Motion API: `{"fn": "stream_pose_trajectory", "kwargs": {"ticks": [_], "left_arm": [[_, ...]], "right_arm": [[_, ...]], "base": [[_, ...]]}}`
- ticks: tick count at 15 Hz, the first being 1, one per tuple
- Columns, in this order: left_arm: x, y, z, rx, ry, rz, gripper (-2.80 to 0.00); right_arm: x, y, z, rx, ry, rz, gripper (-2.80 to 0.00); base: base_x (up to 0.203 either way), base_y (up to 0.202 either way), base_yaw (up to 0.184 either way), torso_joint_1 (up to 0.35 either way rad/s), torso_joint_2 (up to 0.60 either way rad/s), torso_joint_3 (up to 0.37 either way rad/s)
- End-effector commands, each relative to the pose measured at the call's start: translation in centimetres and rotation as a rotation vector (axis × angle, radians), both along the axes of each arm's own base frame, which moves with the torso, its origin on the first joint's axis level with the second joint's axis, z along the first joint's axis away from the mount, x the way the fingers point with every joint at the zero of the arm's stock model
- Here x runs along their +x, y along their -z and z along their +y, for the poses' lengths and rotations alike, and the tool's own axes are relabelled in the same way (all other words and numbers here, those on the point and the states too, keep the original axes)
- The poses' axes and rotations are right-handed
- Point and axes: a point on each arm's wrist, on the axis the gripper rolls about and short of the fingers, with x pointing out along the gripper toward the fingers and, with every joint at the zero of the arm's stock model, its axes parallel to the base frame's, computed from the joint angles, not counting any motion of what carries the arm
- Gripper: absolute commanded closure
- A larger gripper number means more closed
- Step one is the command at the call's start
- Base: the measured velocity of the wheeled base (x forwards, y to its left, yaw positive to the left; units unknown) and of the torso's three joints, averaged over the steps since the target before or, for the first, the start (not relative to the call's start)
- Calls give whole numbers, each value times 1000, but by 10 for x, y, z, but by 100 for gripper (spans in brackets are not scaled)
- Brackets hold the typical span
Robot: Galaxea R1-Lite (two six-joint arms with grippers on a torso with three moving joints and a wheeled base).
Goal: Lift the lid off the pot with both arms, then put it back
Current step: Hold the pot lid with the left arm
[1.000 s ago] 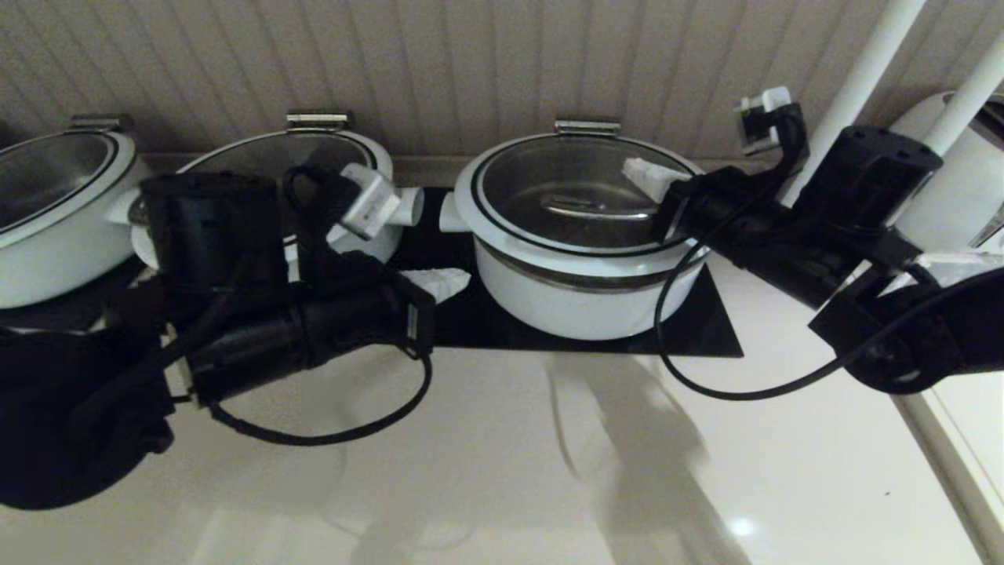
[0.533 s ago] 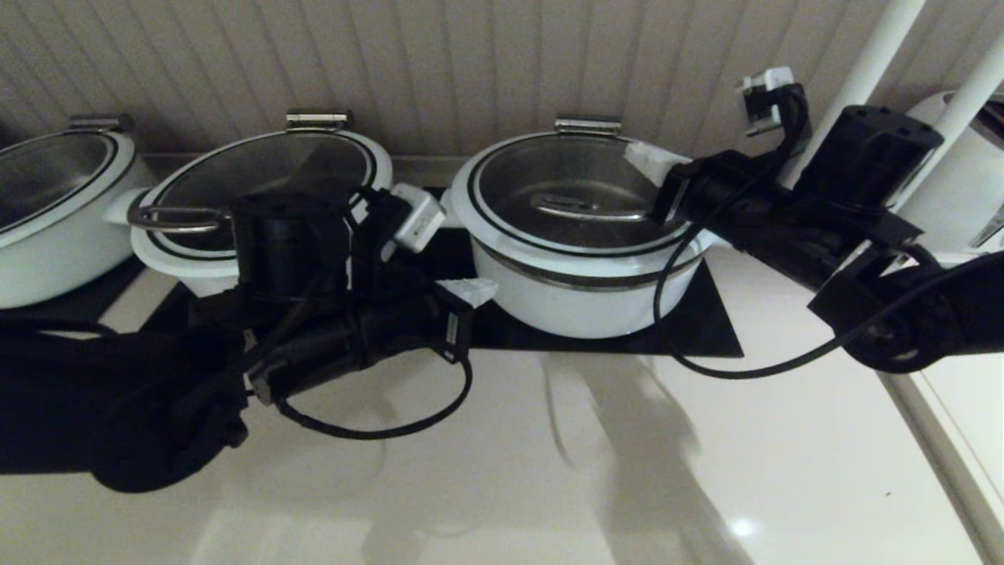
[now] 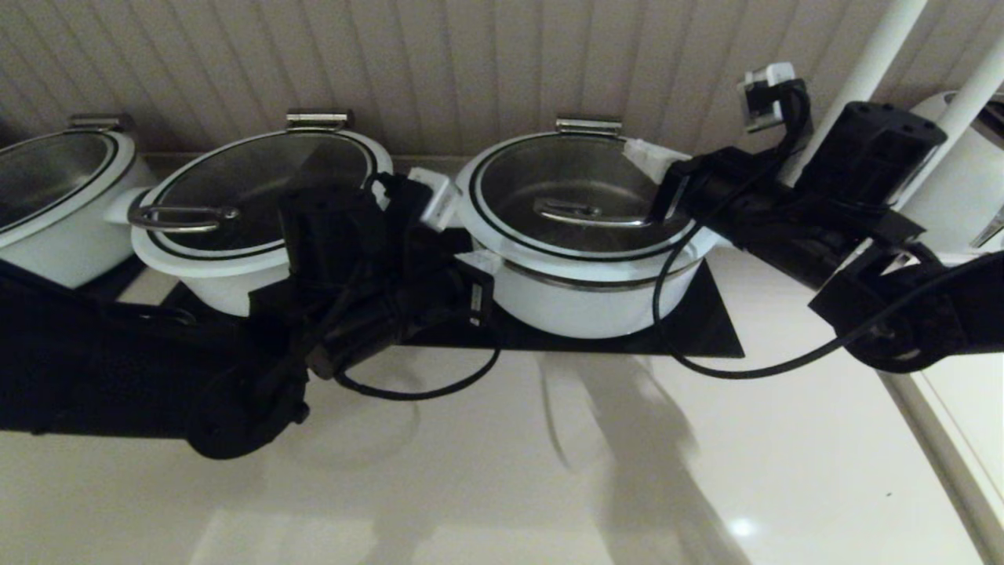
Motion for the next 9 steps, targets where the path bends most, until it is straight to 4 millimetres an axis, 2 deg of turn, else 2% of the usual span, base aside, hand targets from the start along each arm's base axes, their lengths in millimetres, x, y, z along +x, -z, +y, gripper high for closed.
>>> {"fn": "stream_pose_trajectory", "kwargs": {"ticks": [1,4,9], "left_arm": [[6,-5,-4,-14,-5,-23,0],[13,-21,-9,-48,-16,-72,0],[13,-21,-9,-49,-16,-74,0]], "right_arm": [[0,-3,-6,4,14,-13,0],[4,-7,-29,1,78,-8,0],[8,-16,-75,0,206,-9,0]], "base": [[0,0,0,0,0,0],[0,0,0,0,0,0],[0,0,0,0,0,0]]}}
